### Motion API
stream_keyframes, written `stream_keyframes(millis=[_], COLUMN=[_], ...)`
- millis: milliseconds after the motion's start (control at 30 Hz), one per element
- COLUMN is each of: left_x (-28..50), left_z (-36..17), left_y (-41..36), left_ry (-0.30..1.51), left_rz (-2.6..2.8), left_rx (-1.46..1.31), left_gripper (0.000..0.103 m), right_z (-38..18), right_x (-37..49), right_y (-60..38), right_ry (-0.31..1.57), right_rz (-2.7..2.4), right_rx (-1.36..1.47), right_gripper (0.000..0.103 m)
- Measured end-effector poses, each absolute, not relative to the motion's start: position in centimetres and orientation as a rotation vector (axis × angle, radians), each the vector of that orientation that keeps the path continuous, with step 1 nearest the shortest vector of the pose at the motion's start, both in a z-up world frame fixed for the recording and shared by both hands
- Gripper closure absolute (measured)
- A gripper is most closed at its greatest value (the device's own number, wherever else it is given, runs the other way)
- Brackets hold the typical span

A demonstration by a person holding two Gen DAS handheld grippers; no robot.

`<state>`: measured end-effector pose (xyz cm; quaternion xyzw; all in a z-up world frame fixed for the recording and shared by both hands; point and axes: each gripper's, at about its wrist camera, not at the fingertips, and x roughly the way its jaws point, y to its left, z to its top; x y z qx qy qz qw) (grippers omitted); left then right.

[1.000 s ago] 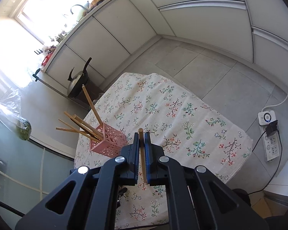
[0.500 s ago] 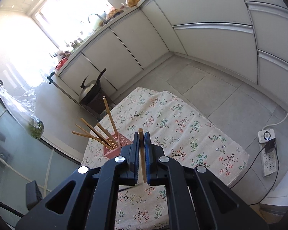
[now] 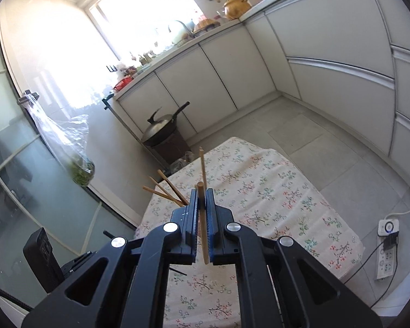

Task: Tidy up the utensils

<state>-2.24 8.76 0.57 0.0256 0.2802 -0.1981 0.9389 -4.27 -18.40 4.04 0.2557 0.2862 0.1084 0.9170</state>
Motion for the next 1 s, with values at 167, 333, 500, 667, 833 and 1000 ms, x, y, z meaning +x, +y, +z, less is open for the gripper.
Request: stream_keyframes(millis=[167,333,500,667,833,1000], left_x=[0.7,4.0,6.9,8.9,7.6,6.7], left_z=[3.4,4.6,3.9,1.4,2.6,3.6], left_y=[9.4,8.7,7.8,7.8,9.5,10.5], left_ry=[0.490,0.451,0.471,0.534,0.443,0.383], left_rz=[-0.368,-0.348,-0.332,-0.340,-0.330,-0.288], left_rx=[-0.014,-0.047,-0.047,-0.050,-0.126,-0.157], left_gripper=[0.097,0.097,0.097,0.092,0.074,0.047], right_z=[6.5,8.1,9.0,9.6,10.5,11.1], right_x=[-3.2,-2.0,-0.6,0.9,2.3,4.0], right_y=[-17.8,-17.0,-16.3,-15.8,-15.3,-14.2], right_ry=[0.557,0.539,0.533,0.525,0.503,0.496], right_rz=[0.250,0.266,0.280,0.274,0.263,0.235], right_rx=[0.517,0.481,0.456,0.439,0.435,0.407], right_gripper=[0.098,0.098,0.098,0.098,0.098,0.098])
